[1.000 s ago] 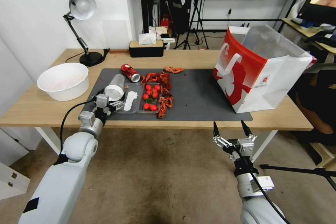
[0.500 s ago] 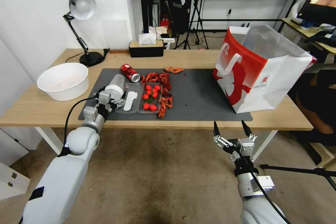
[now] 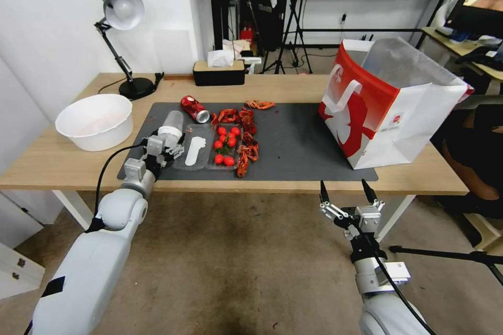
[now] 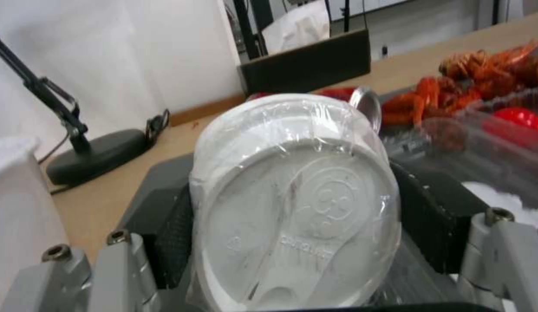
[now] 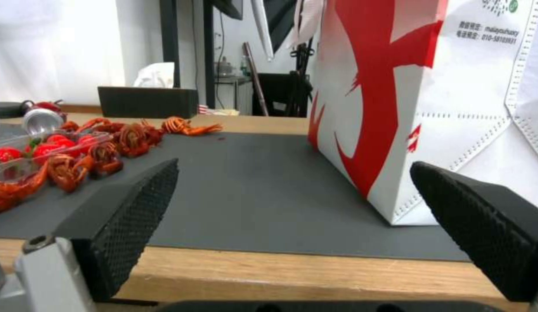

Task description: Pick up the trash from the table and place it into the takeout bag.

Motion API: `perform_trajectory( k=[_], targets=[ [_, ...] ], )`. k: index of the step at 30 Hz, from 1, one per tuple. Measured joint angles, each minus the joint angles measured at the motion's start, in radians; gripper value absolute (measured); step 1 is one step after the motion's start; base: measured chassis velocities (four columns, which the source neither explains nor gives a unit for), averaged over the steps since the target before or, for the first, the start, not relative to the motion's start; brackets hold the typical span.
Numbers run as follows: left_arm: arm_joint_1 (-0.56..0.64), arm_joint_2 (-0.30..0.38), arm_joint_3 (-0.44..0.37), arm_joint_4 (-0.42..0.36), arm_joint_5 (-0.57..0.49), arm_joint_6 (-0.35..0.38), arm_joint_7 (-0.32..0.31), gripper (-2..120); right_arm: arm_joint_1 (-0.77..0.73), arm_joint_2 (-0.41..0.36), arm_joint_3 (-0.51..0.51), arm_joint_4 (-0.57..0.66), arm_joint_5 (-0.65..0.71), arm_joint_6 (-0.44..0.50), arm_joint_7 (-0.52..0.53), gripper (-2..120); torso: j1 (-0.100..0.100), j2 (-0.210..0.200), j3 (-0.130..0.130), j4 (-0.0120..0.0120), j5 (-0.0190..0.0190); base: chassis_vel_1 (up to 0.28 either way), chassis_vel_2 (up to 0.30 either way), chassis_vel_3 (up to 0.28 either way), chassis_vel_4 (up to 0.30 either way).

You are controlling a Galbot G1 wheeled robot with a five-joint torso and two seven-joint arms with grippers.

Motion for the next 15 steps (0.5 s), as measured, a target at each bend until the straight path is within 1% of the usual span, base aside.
perform_trajectory(
  k=[4,6,7,9,10,12,13,15],
  targets=[
    [-0.025,0.019,0.021,-0.024,-0.035,-0.016,0.002,72,0.001,0.000,-0.001,0.000,0.000,0.000,0.000,100,0.000,0.000,0.000,-0.0002,0.0003,0.000,0.000,0.000,0.000],
    [-0.050,0.037,0.042,-0.044,-0.069,-0.029,0.022,72,0.001,0.000,-0.001,0.001,0.000,0.000,0.000,100,0.000,0.000,0.000,-0.0003,0.0004,0.000,0.000,0.000,0.000],
    [-0.050,0.037,0.042,-0.044,-0.069,-0.029,0.022,72,0.001,0.000,-0.001,0.001,0.000,0.000,0.000,100,0.000,0.000,0.000,-0.0003,0.0004,0.000,0.000,0.000,0.000],
    [-0.083,0.057,0.064,-0.061,-0.094,-0.041,0.050,72,0.000,0.001,-0.001,0.003,0.001,0.000,0.000,100,0.000,0.000,0.000,-0.0002,0.0003,0.000,0.000,0.000,0.000],
    [-0.083,0.057,0.064,-0.061,-0.094,-0.041,0.050,72,0.000,0.001,-0.001,0.003,0.001,0.000,0.000,100,0.000,0.000,0.000,-0.0002,0.0003,0.000,0.000,0.000,0.000],
    [-0.135,0.087,0.104,-0.087,-0.135,-0.045,0.071,72,-0.003,0.002,0.000,0.005,0.001,0.000,0.000,100,0.000,0.000,0.000,-0.0004,0.0004,0.000,0.000,0.000,0.000],
    [-0.135,0.087,0.104,-0.087,-0.135,-0.045,0.071,72,-0.003,0.002,0.000,0.005,0.001,0.000,0.000,100,0.000,0.000,0.000,-0.0004,0.0004,0.000,0.000,0.000,0.000],
    [-0.184,0.115,0.150,-0.113,-0.198,-0.045,0.082,72,-0.004,0.004,0.003,0.007,0.001,0.001,0.001,100,0.000,0.000,0.000,-0.0003,0.0005,0.000,0.000,0.000,0.000]
  ],
)
